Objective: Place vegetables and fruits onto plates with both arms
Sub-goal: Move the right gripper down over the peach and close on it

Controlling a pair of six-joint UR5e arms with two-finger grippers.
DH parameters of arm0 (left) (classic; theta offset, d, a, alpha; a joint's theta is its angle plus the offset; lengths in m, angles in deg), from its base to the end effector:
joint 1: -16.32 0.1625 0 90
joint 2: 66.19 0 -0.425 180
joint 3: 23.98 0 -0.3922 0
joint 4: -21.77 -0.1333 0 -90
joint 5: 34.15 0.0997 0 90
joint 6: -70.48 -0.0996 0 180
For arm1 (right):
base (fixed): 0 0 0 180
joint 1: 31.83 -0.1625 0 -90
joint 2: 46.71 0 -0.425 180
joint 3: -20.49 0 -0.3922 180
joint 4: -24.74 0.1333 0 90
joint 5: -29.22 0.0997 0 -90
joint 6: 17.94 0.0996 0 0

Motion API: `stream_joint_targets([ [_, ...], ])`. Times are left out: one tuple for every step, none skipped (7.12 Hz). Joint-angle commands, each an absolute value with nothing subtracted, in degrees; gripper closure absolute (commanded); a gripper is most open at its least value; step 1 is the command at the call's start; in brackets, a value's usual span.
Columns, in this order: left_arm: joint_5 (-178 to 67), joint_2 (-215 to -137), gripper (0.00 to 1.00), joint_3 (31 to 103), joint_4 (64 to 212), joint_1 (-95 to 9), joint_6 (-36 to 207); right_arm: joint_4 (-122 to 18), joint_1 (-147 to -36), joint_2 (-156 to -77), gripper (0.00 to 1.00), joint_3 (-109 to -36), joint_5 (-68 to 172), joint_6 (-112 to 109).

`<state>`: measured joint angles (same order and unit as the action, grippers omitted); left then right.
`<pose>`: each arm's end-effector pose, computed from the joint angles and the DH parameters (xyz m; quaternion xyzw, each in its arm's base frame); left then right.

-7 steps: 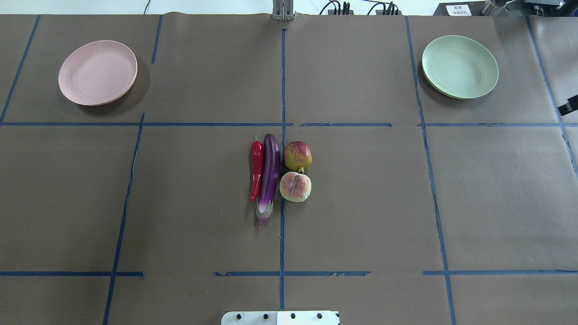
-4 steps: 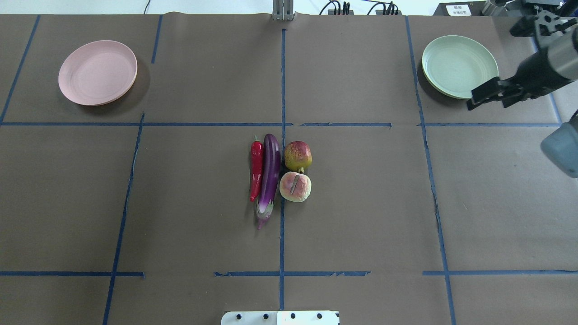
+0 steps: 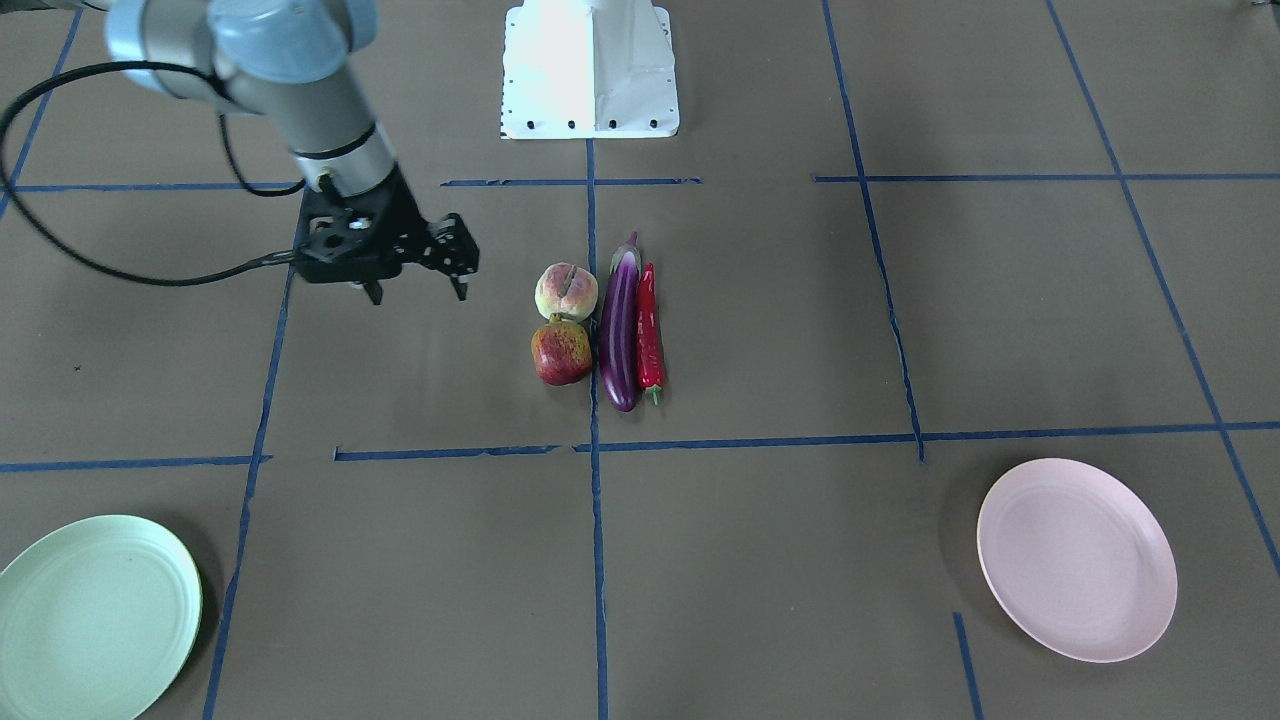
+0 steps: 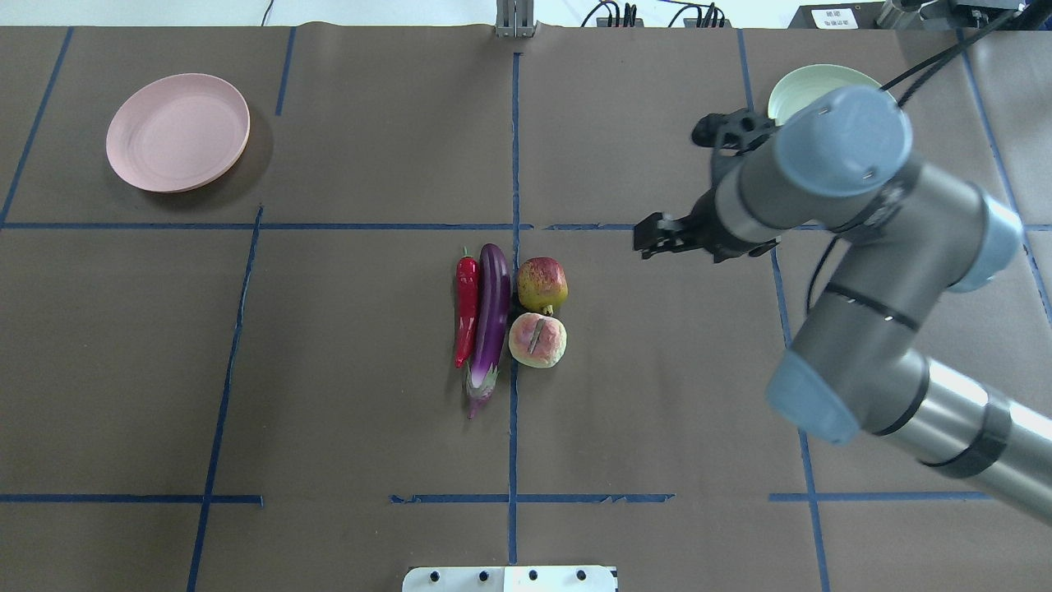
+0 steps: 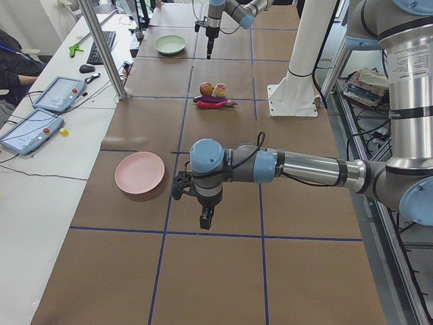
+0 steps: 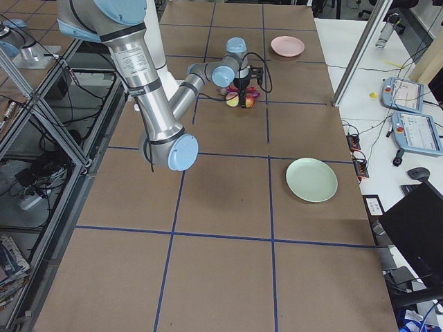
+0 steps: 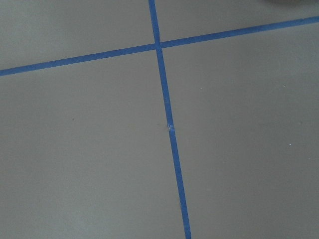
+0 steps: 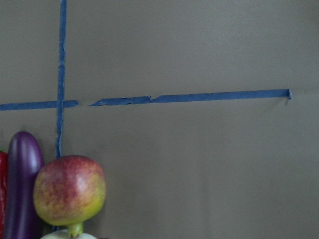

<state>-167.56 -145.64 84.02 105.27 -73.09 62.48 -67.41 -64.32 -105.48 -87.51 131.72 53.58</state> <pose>-0.0606 -0.4126 0.6002 0.0316 0.3685 0.0726 0.9262 -0.4592 -0.4249 0.2221 0.0807 -0.4013 0.0680 0.9098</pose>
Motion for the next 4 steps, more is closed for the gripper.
stream_joint_targets([
  [-167.6,-145.6,0.00,83.9,105.3,-73.1,62.5,-72.6,-56.1,-96.7,0.00,-81.2,122.0,61.2],
  [-167.6,-145.6,0.00,83.9,105.2,-73.1,62.5,-72.6,-55.3,-93.2,0.00,-76.1,120.7,62.0],
  [-167.6,-145.6,0.00,83.9,105.2,-73.1,62.5,-72.6,-55.3,-90.3,0.00,-71.9,120.3,62.0],
  [-167.6,-145.6,0.00,83.9,105.3,-73.1,62.5,-72.6,-55.2,-89.4,0.00,-70.2,120.3,62.0],
])
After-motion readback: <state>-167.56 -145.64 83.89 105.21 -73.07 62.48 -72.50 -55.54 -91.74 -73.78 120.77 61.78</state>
